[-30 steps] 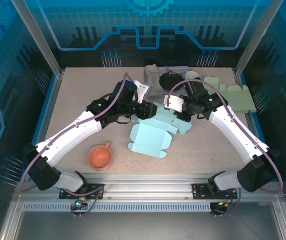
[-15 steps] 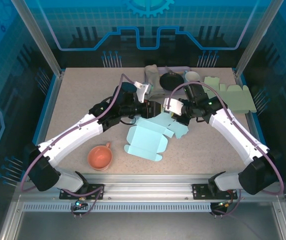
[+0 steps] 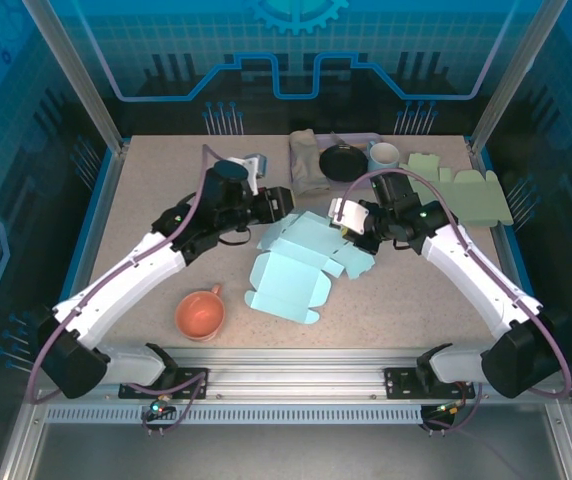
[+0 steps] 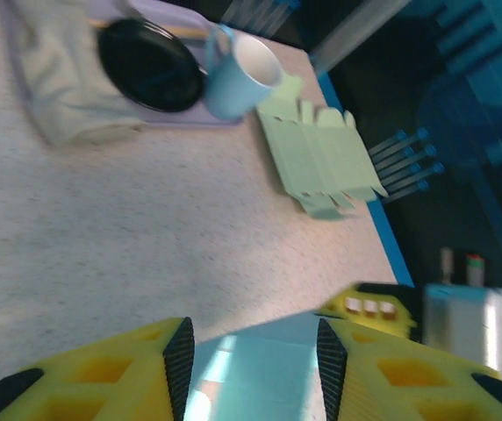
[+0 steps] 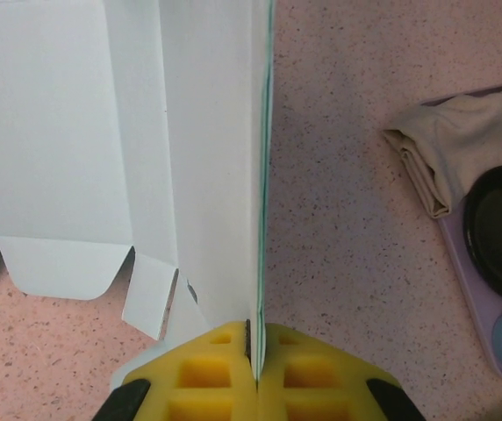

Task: Fold the paper box

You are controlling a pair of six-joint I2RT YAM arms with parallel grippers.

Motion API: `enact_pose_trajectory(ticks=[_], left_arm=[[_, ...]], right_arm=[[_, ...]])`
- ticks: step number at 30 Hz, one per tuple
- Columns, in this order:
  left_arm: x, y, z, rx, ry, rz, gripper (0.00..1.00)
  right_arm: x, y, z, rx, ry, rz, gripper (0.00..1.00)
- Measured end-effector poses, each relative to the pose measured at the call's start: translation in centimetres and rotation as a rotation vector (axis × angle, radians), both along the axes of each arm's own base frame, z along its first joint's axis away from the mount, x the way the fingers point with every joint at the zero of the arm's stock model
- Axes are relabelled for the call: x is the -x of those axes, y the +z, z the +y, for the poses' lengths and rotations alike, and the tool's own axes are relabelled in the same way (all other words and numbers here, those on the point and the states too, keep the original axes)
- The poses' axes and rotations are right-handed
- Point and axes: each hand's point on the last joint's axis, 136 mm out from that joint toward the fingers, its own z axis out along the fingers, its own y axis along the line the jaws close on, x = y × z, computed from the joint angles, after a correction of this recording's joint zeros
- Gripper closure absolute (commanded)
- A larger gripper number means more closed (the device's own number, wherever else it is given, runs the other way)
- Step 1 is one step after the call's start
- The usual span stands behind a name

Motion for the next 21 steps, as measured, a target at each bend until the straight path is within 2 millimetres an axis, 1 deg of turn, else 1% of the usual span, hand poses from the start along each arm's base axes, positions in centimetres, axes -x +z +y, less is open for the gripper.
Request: enact_pose_trajectory(ticks=[2, 4, 7, 11, 12, 14, 16, 18, 19, 21], left_arm=[[0.3, -0.1, 0.7, -0.011, 0.016, 0.006, 0.55], [0.8, -0.7, 1.1, -0.024, 0.011, 0.015, 0.56], [2.0, -2.9, 1.0, -0.043, -0.038, 0.046, 0.56], [4.6, -7.2, -0.6, -0.058, -0.182, 0.089, 0.54], [5.3, -8.0, -1.1, -0.065, -0.218, 0.094, 0.55], [6.3, -8.9, -2.0, -0.072, -0.27, 0.091, 0.54], [6.3, -9.0, -2.5, -0.072, -0.294, 0.063, 0.54], [5.8, -9.3, -2.9, -0.072, -0.304, 0.03, 0.53], [5.5, -9.6, -3.1, -0.072, -0.307, 0.019, 0.53], [4.8, -10.7, -3.4, -0.082, -0.309, 0.015, 0.53]], right_arm=[[-0.4, 0.1, -0.3, 0.008, -0.024, -0.011, 1.0], [-0.7, -0.1, -0.7, 0.018, -0.054, -0.007, 1.0], [-1.6, -0.8, -1.5, 0.032, -0.113, 0.022, 1.0], [-2.7, -2.3, -1.9, 0.059, -0.176, 0.098, 1.0], [-2.9, -2.8, -1.9, 0.064, -0.184, 0.121, 1.0], [-3.0, -3.7, -1.9, 0.075, -0.202, 0.167, 1.0], [-2.9, -4.5, -1.9, 0.087, -0.215, 0.217, 1.0], [-2.6, -5.3, -1.8, 0.092, -0.222, 0.273, 1.0], [-2.4, -5.5, -1.7, 0.092, -0.224, 0.295, 1.0], [-2.2, -6.0, -1.7, 0.088, -0.229, 0.343, 1.0]])
